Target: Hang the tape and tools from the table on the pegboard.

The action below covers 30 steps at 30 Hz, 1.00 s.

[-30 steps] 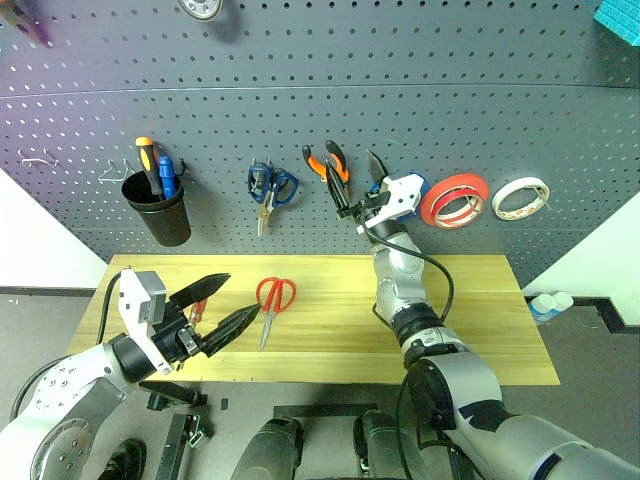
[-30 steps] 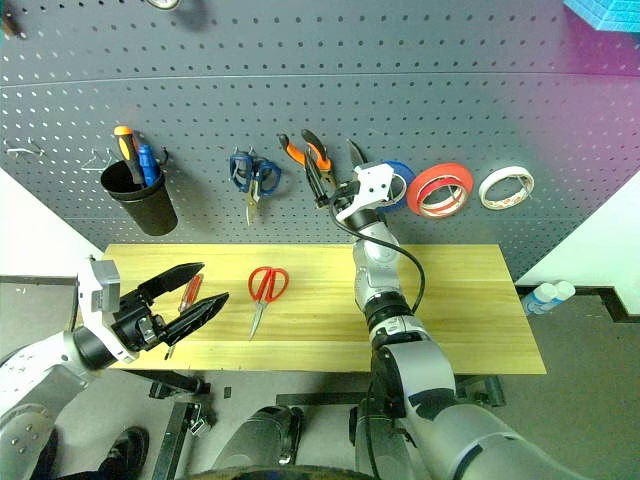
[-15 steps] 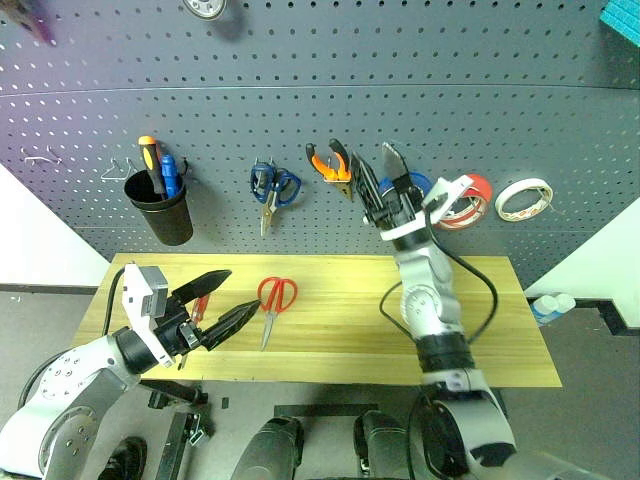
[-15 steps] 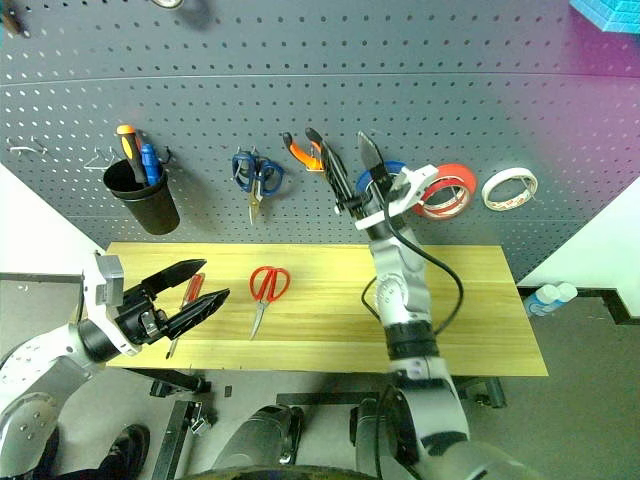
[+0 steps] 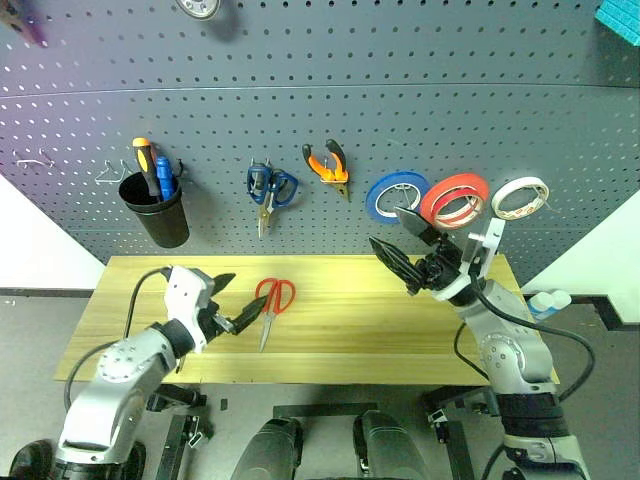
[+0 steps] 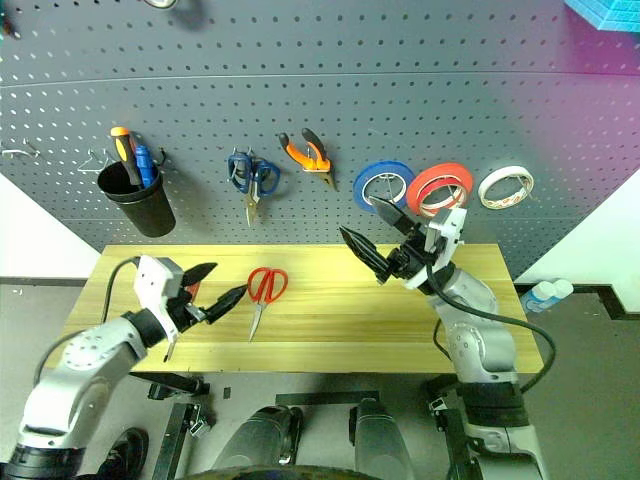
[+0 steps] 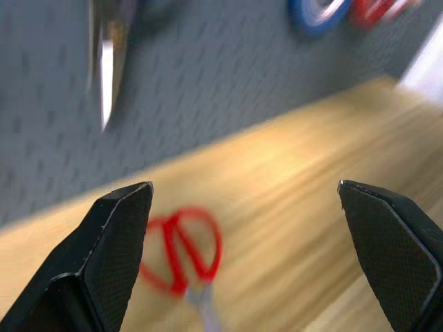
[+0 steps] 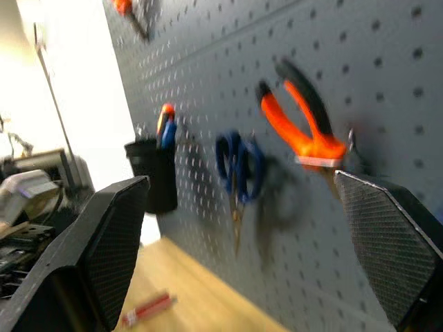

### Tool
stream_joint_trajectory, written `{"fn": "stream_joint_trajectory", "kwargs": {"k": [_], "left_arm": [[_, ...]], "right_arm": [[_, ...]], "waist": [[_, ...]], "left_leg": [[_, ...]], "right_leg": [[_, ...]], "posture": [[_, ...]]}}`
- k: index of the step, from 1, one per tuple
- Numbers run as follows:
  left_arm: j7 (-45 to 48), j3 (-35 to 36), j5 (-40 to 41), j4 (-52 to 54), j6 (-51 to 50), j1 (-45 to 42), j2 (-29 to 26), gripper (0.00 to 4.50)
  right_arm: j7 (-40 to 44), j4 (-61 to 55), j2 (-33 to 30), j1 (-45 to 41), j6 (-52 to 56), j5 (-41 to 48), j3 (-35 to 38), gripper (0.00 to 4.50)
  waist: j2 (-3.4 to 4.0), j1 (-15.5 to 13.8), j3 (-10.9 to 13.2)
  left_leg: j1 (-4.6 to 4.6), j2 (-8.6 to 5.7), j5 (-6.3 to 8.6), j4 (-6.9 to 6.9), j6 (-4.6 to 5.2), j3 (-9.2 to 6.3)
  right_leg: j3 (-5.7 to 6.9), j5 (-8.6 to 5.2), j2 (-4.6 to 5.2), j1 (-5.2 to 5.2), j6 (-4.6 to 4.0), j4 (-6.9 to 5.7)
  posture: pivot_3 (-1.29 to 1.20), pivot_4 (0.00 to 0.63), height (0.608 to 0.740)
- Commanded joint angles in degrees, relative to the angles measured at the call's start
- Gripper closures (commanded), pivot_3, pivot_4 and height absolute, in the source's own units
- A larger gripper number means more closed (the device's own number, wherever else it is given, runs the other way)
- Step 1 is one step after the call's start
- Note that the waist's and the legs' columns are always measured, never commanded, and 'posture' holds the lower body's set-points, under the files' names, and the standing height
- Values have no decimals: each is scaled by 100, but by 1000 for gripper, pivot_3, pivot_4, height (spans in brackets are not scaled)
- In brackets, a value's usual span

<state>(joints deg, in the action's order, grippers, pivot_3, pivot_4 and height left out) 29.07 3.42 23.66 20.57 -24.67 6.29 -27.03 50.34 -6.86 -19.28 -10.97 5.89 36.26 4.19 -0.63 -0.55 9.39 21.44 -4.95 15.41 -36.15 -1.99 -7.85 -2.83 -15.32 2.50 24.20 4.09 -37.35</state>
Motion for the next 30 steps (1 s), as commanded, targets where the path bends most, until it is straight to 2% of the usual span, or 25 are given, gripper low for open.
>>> {"fn": "stream_joint_trajectory", "kwargs": {"k": [1, 4, 14, 19, 30], "left_arm": [[-648, -71, -274, -48, -756, -182, 105, 0], [-1174, 15, -405, -294, -1277, -285, 319, 0], [-2288, -536, -1665, -833, -1248, -677, 799, 0], [-2402, -681, -1815, -1071, -1520, -883, 1098, 0], [-2369, -725, -1992, -1564, -1678, -1207, 1361, 0]], "right_arm": [[361, -528, -239, 172, 103, 66, -122, 16], [577, -709, -427, 346, 193, 115, -147, 16], [402, -1236, -614, 475, 644, 260, -44, 16], [199, -1512, -594, 582, 792, 253, -52, 16], [196, -1970, -866, 941, 996, 449, 140, 16]], "waist": [[-1, -6, 8], [-7, -4, 18], [-41, -19, 122], [-51, 4, 255], [-79, 44, 477]], "left_leg": [[0, 1, 0, 0, 0, -1], [-1, 1, 0, -4, 0, -3], [-1, 0, 2, -6, 2, -7], [6, 0, 4, -5, 5, -6], [17, 0, 6, -6, 8, -6]], "right_leg": [[0, 0, 0, 0, 0, 0], [3, -1, 0, -7, 2, 0], [8, -1, 4, -17, 7, 14], [7, 0, 5, -13, 10, 18], [9, 0, 6, -3, 13, 21]], "posture": [[16, 172, 740], [12, 178, 740], [-13, 214, 740], [-25, 254, 740], [-67, 289, 740]]}}
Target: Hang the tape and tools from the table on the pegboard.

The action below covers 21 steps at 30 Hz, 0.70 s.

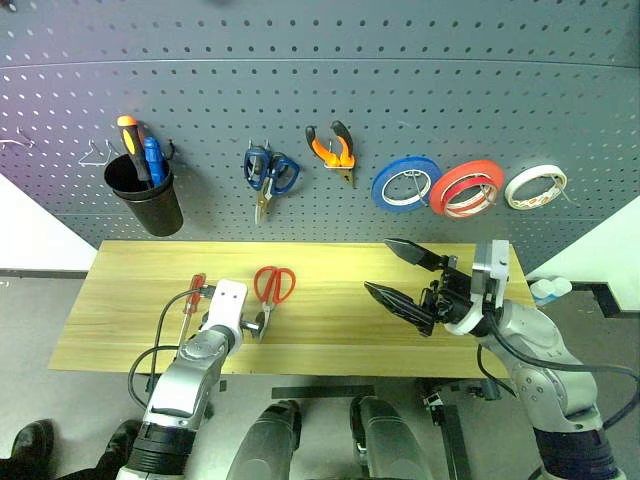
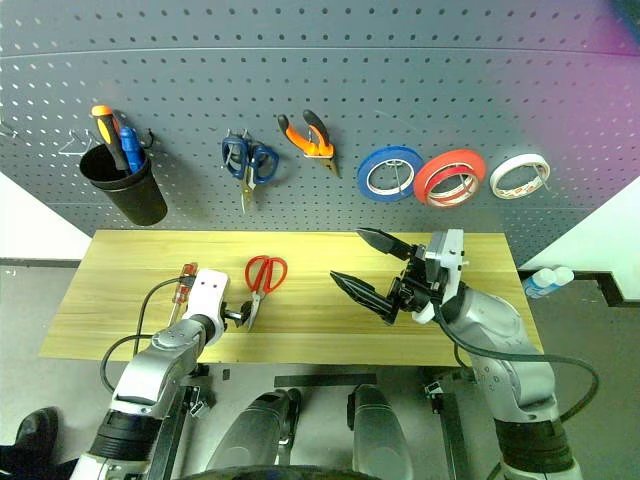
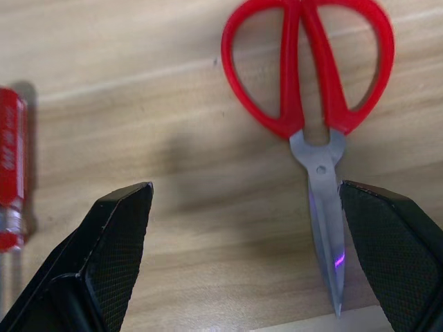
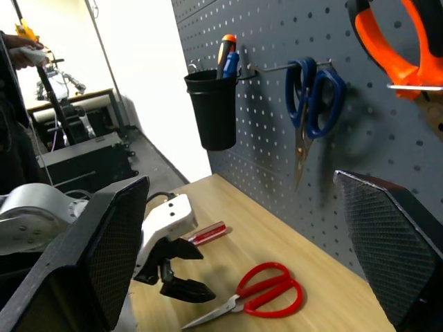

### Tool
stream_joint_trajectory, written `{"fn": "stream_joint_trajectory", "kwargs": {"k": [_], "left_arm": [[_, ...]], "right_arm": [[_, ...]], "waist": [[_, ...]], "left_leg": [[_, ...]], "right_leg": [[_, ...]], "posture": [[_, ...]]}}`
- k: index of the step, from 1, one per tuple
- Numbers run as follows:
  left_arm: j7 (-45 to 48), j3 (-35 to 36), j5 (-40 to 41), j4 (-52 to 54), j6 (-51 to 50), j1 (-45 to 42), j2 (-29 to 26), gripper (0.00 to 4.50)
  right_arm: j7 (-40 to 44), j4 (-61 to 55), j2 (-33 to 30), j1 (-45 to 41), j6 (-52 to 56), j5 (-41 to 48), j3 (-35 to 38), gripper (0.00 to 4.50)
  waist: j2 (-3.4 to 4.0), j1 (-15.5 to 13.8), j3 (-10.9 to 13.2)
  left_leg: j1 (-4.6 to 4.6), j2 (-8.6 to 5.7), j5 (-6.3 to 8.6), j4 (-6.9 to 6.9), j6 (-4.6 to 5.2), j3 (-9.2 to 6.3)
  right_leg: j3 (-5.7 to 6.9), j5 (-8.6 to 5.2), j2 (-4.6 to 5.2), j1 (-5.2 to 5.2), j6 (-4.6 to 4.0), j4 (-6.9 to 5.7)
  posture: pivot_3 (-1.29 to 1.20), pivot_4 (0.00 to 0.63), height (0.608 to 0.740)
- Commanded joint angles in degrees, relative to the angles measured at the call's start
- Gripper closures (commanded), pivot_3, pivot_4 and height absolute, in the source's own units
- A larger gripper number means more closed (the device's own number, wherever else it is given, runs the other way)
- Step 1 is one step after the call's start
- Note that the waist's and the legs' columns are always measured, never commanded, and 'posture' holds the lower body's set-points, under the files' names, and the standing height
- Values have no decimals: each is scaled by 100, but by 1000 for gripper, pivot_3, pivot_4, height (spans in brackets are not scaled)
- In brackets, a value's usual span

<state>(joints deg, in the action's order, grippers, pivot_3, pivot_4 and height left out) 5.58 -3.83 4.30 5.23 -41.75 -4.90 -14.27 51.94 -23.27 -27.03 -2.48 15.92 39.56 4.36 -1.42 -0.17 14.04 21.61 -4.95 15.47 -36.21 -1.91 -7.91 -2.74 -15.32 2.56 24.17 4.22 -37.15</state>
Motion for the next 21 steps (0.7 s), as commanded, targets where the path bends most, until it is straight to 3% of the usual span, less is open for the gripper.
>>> {"fn": "stream_joint_trajectory", "kwargs": {"k": [1, 21], "left_arm": [[-19, -1, -66, -97, 39, -141, 123, 0], [62, -307, -454, -1040, -259, -739, 328, 0]], "right_arm": [[49, -350, -133, 128, 0, 123, 137, 16], [-63, -384, -141, 171, -139, 54, 180, 16]], "waist": [[0, 17, 22], [-22, 139, 65]], "left_leg": [[1, 0, 0, 0, 0, 0], [6, -2, 1, -5, 0, 2]], "right_leg": [[0, 0, 0, 0, 1, 1], [3, 3, 2, 4, 10, 2]], "posture": [[-73, 291, 740], [-121, 275, 740]]}}
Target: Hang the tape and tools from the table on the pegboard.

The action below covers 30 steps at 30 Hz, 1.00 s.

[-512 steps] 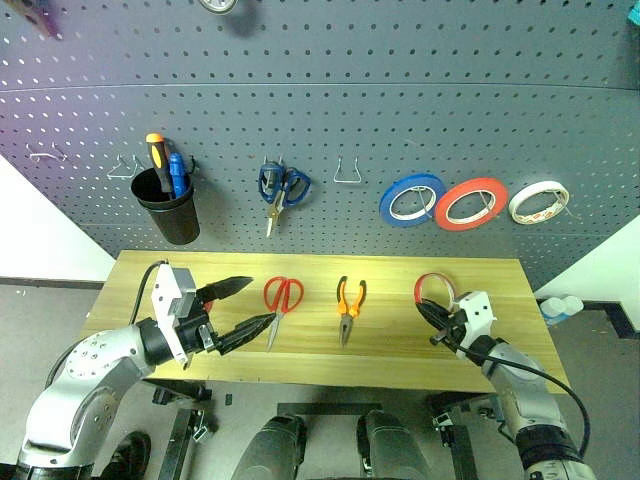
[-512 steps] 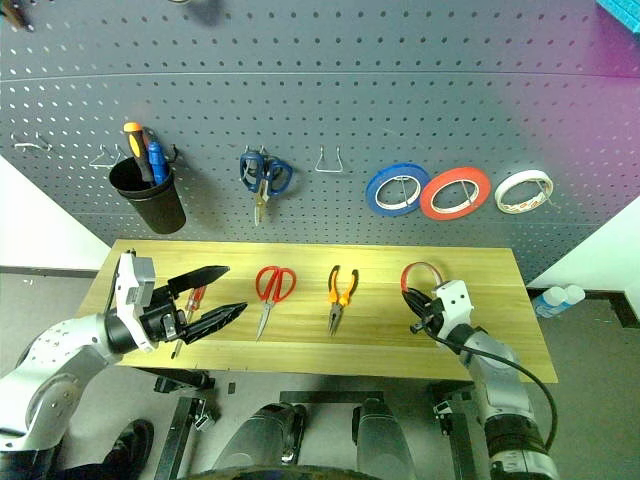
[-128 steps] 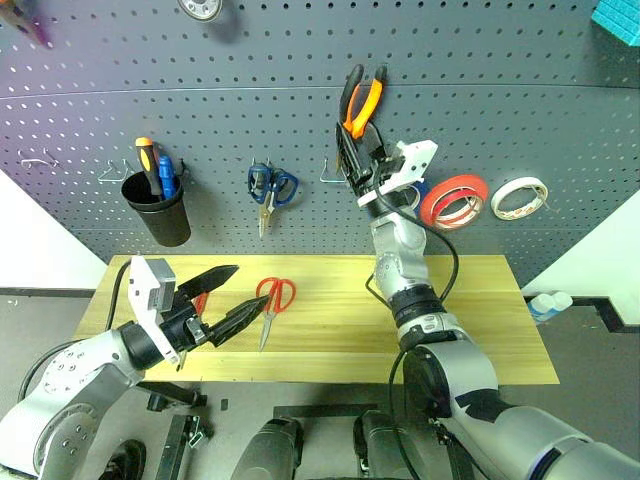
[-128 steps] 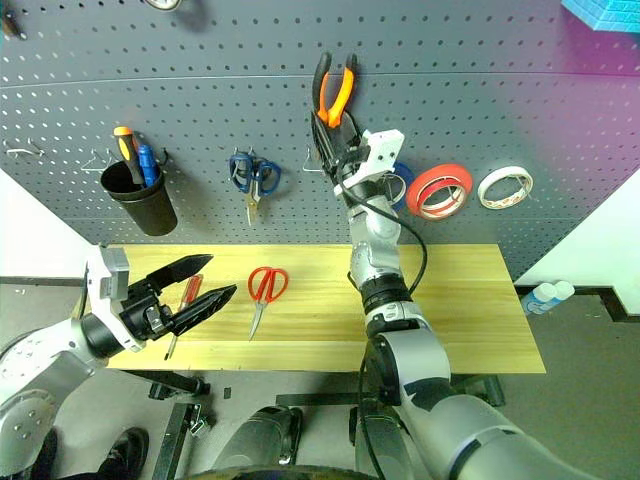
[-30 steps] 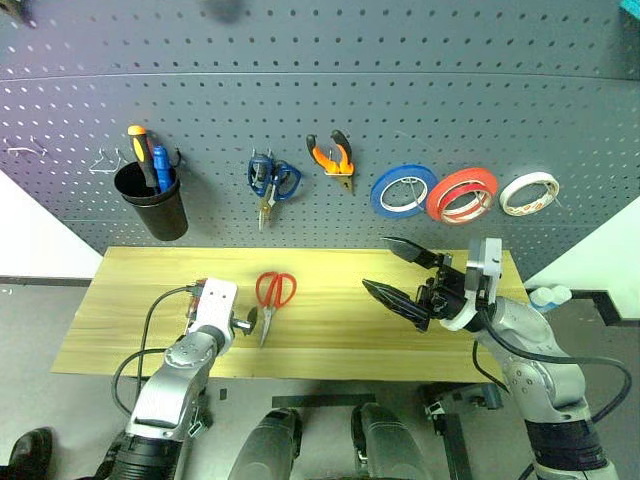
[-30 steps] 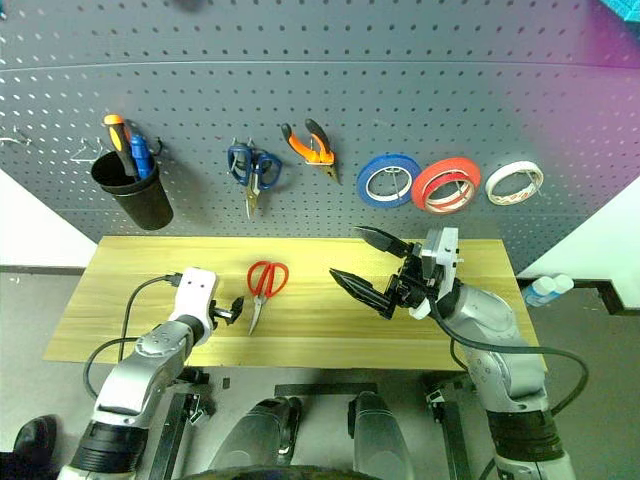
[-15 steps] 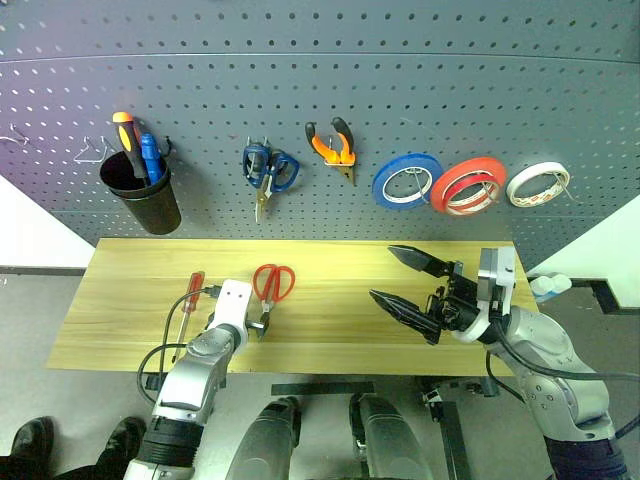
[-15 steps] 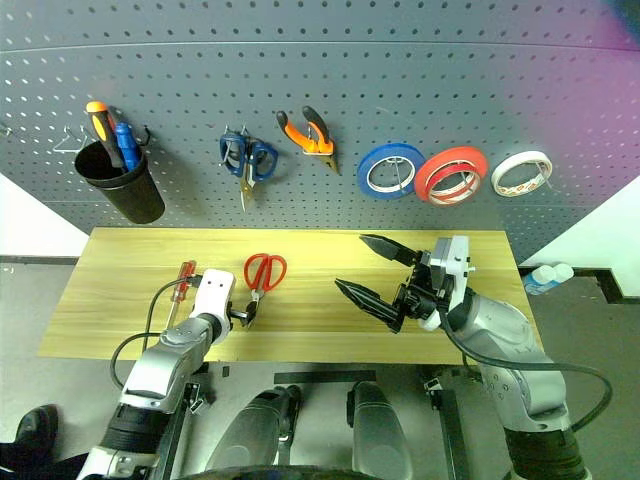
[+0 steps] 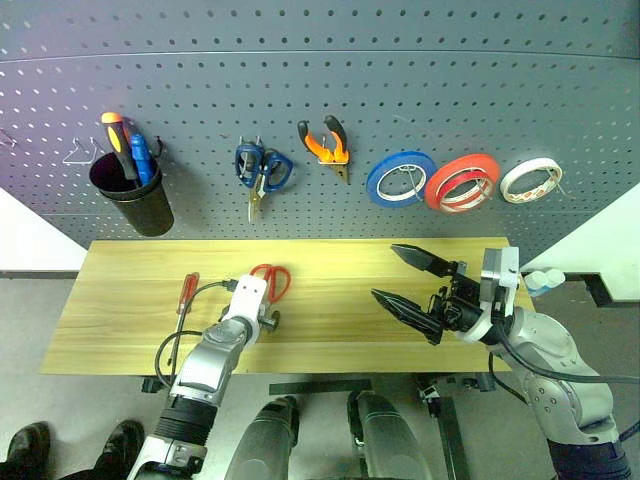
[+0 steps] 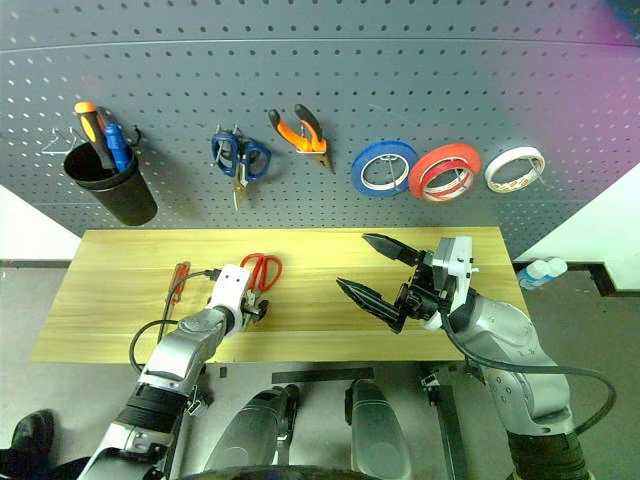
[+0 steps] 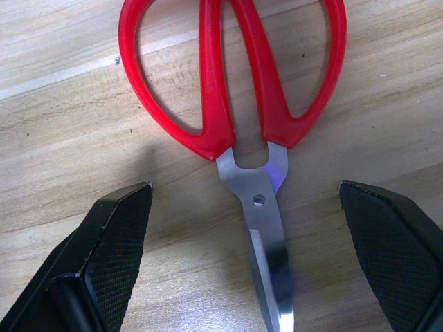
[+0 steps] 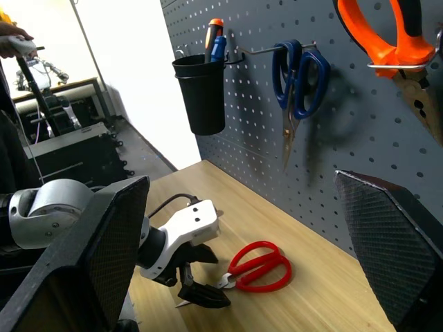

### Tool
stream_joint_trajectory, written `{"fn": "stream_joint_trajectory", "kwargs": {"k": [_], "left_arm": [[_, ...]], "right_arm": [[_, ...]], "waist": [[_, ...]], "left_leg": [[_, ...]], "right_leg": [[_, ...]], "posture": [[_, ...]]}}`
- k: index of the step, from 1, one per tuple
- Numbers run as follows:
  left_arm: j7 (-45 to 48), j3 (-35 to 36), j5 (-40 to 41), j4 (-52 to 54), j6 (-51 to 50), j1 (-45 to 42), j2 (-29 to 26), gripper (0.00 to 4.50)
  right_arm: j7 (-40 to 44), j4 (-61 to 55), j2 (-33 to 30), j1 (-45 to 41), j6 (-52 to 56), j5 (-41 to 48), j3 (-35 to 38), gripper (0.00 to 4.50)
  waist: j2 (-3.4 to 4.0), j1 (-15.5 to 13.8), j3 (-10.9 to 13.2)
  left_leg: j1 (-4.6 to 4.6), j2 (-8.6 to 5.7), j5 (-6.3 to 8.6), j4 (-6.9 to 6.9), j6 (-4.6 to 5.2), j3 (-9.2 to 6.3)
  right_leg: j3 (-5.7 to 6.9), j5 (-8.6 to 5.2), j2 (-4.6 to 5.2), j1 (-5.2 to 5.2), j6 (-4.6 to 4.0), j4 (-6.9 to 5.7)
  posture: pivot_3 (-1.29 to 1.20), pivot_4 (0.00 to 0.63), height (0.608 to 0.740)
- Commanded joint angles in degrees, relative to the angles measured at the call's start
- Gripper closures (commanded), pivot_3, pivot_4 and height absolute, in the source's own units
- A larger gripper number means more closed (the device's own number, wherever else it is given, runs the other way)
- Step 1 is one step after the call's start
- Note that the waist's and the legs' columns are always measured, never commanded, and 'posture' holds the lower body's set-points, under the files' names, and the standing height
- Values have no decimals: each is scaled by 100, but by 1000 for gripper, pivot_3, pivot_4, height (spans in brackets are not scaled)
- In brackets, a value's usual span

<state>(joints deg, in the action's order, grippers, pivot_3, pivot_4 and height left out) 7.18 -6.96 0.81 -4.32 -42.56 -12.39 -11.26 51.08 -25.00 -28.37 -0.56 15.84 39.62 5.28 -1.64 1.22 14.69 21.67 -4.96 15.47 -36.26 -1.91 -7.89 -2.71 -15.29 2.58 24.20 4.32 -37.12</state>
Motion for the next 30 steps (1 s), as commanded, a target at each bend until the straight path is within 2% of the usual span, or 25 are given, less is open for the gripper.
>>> {"fn": "stream_joint_trajectory", "kwargs": {"k": [1, 6, 7, 10, 17, 25, 28, 30], "left_arm": [[-121, 40, -101, -127, -233, -11, 61, 0], [-162, 27, -143, -319, -230, -101, 113, 0], [-178, 40, -133, -312, -262, -90, 128, 189], [-250, 69, -145, -275, -302, -22, 145, 963], [-431, 115, -201, -331, -443, 15, 145, 3338], [-579, 280, -144, -298, -461, 63, 255, 3389], [-524, 384, -32, -178, -226, 79, 303, 3389], [-300, 256, -79, -51, 204, 100, 136, 3389]], "right_arm": [[14, -205, -2, -28, -132, 40, 89, 16], [10, -173, 6, -67, -149, -15, 54, 16], [3, -167, 10, -83, -150, -19, 56, 2], [-25, -149, 6, -134, -132, -14, 78, 0], [-1, -143, -54, -185, -136, -40, 104, 0], [42, -6, -47, -290, -154, -76, 121, 0], [35, -7, -7, -261, -150, -70, 97, 0], [63, 9, 0, -234, -171, -73, 97, 0]], "waist": [[0, 0, 0], [0, 0, 0], [0, 0, 0], [0, 8, 0], [0, 72, 0], [1, 136, 0], [1, 136, 0], [0, 135, 0]], "left_leg": [[0, 0, 0, 0, 0, 0], [-3, 0, 0, -2, 0, 0], [-3, 0, 0, -2, 0, 0], [-5, 0, 0, -1, 0, 1], [-8, 1, 0, -1, -1, 1], [-20, 1, 0, 1, -1, 1], [-20, 1, 0, 1, -1, 1], [-19, 1, 0, 2, -1, 1]], "right_leg": [[0, 0, 0, 0, 0, 0], [0, 1, 0, -3, 2, -1], [0, 1, 0, -4, 2, -1], [0, 1, 0, -6, 2, -1], [0, 1, -1, -8, 3, -1], [0, 0, -1, -20, 5, -2], [0, 0, -1, -20, 5, 0], [0, 0, -1, -19, 5, 0]], "posture": [[-121, 276, 740], [-123, 275, 740], [-123, 275, 740], [-121, 276, 740], [-117, 280, 740], [-108, 280, 740], [-107, 278, 740], [-107, 278, 740]]}}
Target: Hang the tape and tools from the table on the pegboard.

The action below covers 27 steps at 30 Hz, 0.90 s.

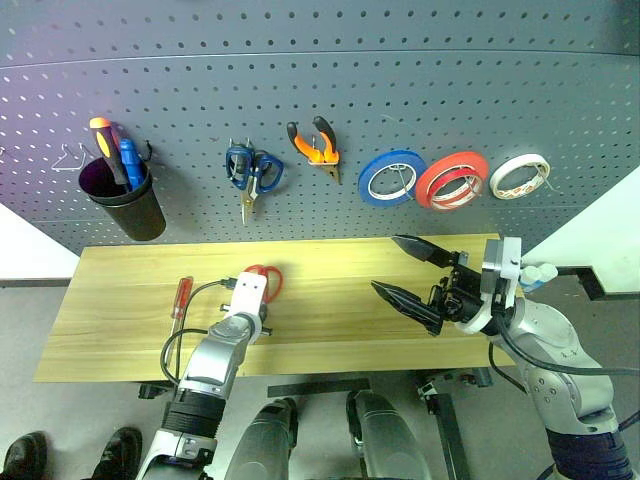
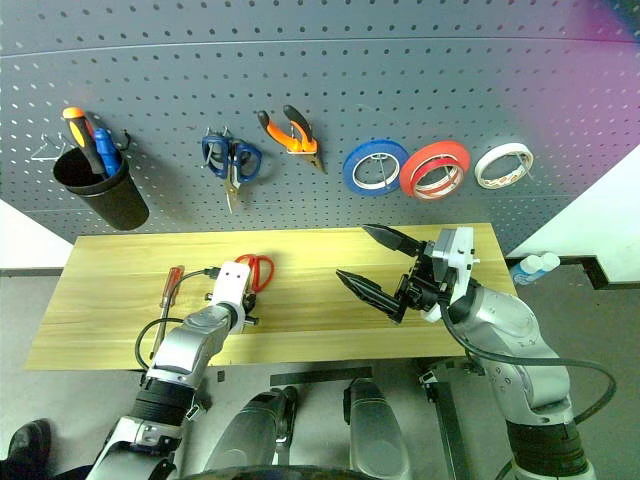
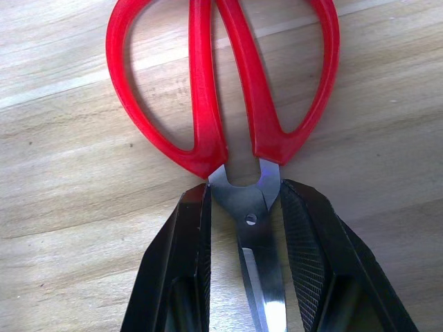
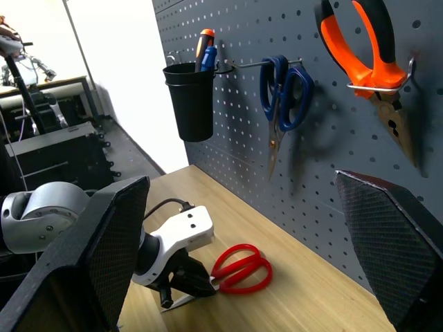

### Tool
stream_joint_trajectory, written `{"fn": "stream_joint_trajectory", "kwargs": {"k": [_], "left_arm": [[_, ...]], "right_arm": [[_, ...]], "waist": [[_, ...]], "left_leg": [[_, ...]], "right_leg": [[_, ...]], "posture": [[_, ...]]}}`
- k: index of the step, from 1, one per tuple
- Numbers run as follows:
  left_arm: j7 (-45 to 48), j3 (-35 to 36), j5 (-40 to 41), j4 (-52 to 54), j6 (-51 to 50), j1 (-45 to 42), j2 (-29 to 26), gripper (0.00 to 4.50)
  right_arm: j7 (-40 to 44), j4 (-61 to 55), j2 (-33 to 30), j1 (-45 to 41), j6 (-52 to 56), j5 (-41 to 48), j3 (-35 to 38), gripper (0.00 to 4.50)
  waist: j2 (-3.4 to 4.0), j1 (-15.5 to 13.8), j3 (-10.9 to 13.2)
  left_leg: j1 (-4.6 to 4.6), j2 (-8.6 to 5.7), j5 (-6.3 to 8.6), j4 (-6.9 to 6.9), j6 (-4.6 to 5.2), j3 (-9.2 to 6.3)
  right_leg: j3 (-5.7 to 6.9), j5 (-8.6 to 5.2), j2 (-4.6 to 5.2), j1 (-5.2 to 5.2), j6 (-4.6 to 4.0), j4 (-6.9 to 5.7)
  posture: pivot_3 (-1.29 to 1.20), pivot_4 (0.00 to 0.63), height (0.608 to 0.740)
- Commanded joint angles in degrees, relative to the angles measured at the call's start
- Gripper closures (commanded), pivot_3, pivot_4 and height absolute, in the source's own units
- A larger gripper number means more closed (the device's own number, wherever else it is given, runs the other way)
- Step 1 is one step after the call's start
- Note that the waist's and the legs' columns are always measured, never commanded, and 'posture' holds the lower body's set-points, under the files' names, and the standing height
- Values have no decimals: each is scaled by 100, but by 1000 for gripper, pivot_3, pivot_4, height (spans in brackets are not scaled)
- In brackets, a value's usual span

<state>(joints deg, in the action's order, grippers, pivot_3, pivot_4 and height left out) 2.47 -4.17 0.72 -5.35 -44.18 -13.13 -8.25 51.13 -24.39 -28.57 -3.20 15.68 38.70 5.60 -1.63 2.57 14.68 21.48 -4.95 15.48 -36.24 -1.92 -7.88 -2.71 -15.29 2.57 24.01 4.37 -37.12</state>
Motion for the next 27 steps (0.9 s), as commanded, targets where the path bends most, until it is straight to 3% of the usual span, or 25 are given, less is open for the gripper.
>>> {"fn": "stream_joint_trajectory", "kwargs": {"k": [1, 14, 27], "left_arm": [[259, -59, -94, 143, 595, 201, -231, 3389], [401, -237, -414, 1219, 1170, 902, -618, 3389], [329, 447, 186, 1113, 553, 797, -48, 3389]], "right_arm": [[71, -36, 19, 32, -158, 28, 78, 0], [236, 309, 52, 75, -442, -102, 143, 0], [295, 399, 68, -36, -496, -124, 75, 0]], "waist": [[-2, 2, 2], [-3, -17, 5], [-3, -15, 5]], "left_leg": [[1, 0, 0, 0, 0, 0], [54, -1, 1, -1, 1, -1], [59, -2, 1, -6, 2, -2]], "right_leg": [[0, 0, 0, 1, 0, 0], [-1, 1, 5, 51, -1, 5], [3, 1, 5, 52, 0, 5]], "posture": [[-108, 277, 740], [-98, 270, 740], [-99, 267, 740]]}}
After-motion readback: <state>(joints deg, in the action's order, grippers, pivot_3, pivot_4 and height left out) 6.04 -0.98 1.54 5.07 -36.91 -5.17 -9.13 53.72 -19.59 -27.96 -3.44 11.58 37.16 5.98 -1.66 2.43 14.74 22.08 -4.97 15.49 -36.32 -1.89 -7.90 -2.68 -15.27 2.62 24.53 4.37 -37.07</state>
